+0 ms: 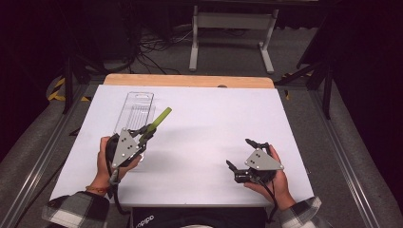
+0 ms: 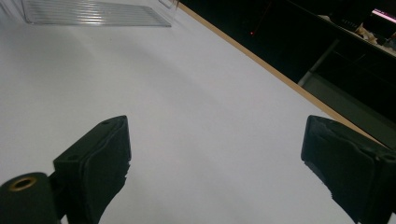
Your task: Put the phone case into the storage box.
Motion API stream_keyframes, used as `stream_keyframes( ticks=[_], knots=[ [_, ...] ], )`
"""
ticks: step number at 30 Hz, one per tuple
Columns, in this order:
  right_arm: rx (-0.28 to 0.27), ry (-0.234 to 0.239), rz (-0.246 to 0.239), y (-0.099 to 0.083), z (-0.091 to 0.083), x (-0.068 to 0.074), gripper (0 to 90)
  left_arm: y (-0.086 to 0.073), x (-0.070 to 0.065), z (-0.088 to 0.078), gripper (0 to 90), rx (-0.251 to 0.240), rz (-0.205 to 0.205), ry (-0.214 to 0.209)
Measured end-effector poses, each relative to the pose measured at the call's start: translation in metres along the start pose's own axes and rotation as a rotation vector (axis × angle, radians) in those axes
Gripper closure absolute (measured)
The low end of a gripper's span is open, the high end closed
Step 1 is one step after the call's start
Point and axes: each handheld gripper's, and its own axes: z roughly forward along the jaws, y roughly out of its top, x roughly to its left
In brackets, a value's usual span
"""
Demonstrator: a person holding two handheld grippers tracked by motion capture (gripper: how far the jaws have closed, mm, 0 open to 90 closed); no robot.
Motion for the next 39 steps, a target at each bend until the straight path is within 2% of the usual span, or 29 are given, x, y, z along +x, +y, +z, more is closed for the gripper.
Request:
stream_keyframes(
  ticks=[8,10,20,23,28,33,39],
  knots=[
    [-0.001,-0.001,-0.003,0.0,0.0,0.0,9.2,-0.004,0.011,-0.005,79.2,-0.015,-0.046,-0.007],
    [0.0,-0.003,-0.004,0.0,0.0,0.0,9.2,-0.005,0.014,-0.007,79.2,-0.025,-0.068,-0.018],
    [0.005,0.01,-0.01,0.0,0.001,0.001,10.2,-0.009,0.03,-0.016,79.2,-0.048,-0.119,-0.009],
    [-0.014,-0.012,-0.013,0.0,-0.001,0.001,11.8,-0.009,0.036,-0.021,79.1,-0.058,-0.135,0.0],
    [-0.014,-0.011,-0.005,0.001,0.0,0.001,11.3,-0.014,0.047,-0.028,79.1,-0.073,-0.161,0.022],
    [-0.034,-0.019,-0.008,0.002,-0.002,0.002,10.9,-0.018,0.053,-0.03,79.1,-0.073,-0.188,0.022],
    [-0.049,-0.029,0.002,0.002,-0.004,0.0,10.9,-0.023,0.058,-0.031,79.1,-0.07,-0.205,0.001]
  ],
)
